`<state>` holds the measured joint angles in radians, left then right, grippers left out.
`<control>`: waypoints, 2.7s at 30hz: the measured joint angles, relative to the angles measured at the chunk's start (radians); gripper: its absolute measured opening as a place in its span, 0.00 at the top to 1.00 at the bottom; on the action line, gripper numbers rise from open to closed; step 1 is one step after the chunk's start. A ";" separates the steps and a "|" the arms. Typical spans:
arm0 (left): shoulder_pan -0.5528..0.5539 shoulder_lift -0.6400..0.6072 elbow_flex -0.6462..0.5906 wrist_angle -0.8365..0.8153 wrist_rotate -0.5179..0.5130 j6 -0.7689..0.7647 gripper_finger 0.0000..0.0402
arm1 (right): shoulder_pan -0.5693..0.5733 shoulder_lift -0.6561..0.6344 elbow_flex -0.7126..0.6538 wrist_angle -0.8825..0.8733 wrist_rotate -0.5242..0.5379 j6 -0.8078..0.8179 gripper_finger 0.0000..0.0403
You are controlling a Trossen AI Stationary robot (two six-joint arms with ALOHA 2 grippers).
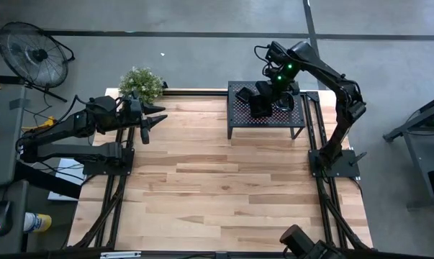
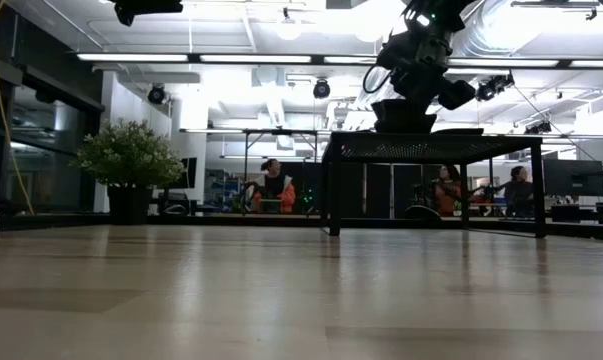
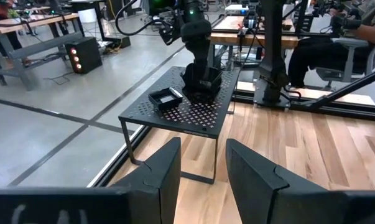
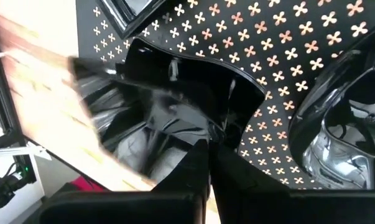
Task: Pick & Place Mini shaped plates
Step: Stack the black distorted square plate on top of the black distorted square plates on the shelf, then return to Home Position
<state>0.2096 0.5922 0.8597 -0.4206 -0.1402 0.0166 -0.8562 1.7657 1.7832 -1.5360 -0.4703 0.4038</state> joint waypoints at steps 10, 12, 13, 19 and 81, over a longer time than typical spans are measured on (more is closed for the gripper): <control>0.000 0.000 0.000 0.001 0.000 -0.002 0.69 | 0.000 -0.003 0.000 -0.017 0.000 0.000 0.87; 0.000 0.000 0.000 0.002 0.000 -0.003 0.69 | 0.000 -0.014 0.000 -0.011 0.004 -0.001 0.85; 0.000 0.000 0.000 0.003 0.000 -0.006 0.69 | 0.000 -0.023 0.000 -0.009 0.007 -0.006 0.84; 0.000 0.000 0.000 0.005 0.001 -0.021 0.69 | -0.008 -0.102 0.001 -0.005 0.039 -0.028 0.82; 0.000 -0.586 -0.617 0.180 0.046 -0.593 0.69 | 0.765 -1.426 -1.727 2.131 0.817 0.210 1.00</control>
<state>0.2092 0.0066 0.2428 -0.2409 -0.0947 -0.5759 -0.0912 0.3401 0.0560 0.5951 0.3464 0.6133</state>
